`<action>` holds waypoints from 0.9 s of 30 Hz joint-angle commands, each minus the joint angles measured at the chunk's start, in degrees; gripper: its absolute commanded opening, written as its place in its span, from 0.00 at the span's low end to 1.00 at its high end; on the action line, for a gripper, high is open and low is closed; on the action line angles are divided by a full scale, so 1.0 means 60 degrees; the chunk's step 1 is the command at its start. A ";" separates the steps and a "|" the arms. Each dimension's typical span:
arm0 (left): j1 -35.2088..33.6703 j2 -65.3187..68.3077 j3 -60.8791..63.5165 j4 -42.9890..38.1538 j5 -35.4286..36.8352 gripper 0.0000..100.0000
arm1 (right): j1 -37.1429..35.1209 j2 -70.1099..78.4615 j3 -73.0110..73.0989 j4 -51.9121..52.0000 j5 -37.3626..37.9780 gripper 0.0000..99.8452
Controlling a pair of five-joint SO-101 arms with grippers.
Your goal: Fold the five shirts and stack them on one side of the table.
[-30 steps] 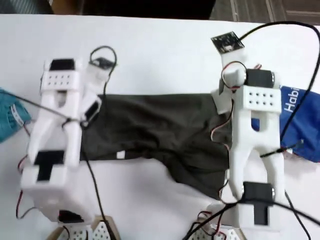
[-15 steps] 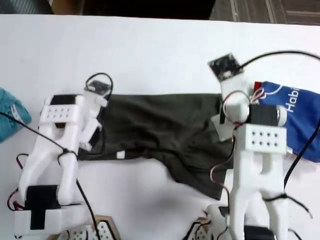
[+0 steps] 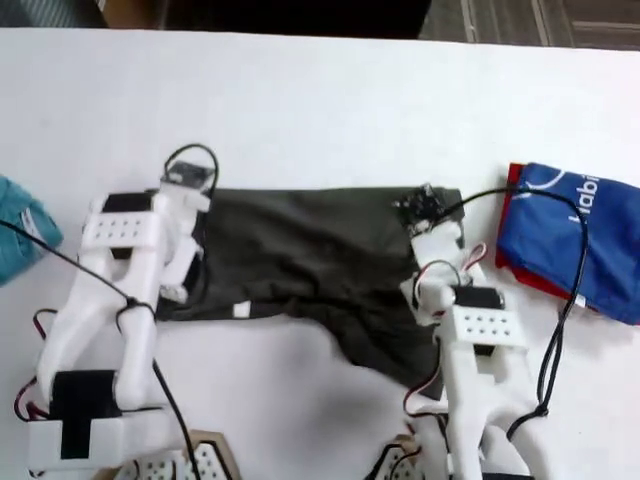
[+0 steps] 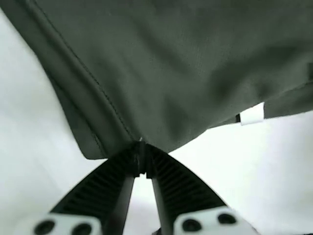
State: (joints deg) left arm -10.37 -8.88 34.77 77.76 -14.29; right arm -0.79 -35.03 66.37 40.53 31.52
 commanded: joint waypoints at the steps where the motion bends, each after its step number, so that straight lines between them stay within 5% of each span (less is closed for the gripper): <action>1: -0.0029 -0.0454 0.0681 -0.0689 0.0059 0.03 | -0.0110 -0.0315 0.0308 -0.0593 0.0000 0.02; 11: -0.1128 -0.0454 0.1868 -0.2799 -0.1260 0.03 | -0.0125 -0.0330 0.1451 -0.2190 0.0000 0.02; 17: -0.2740 -0.0454 0.1209 -0.2813 -0.2271 0.03 | -0.0183 -0.0315 0.1495 -0.2308 0.0000 0.02; 27: -0.2842 -0.0454 0.0799 -0.2725 -0.2505 0.03 | -0.0637 -0.0300 0.1509 -0.2440 0.0000 0.02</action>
State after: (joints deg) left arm -27.08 -9.05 43.30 60.79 -29.23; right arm -4.22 -35.03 75.69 26.90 31.52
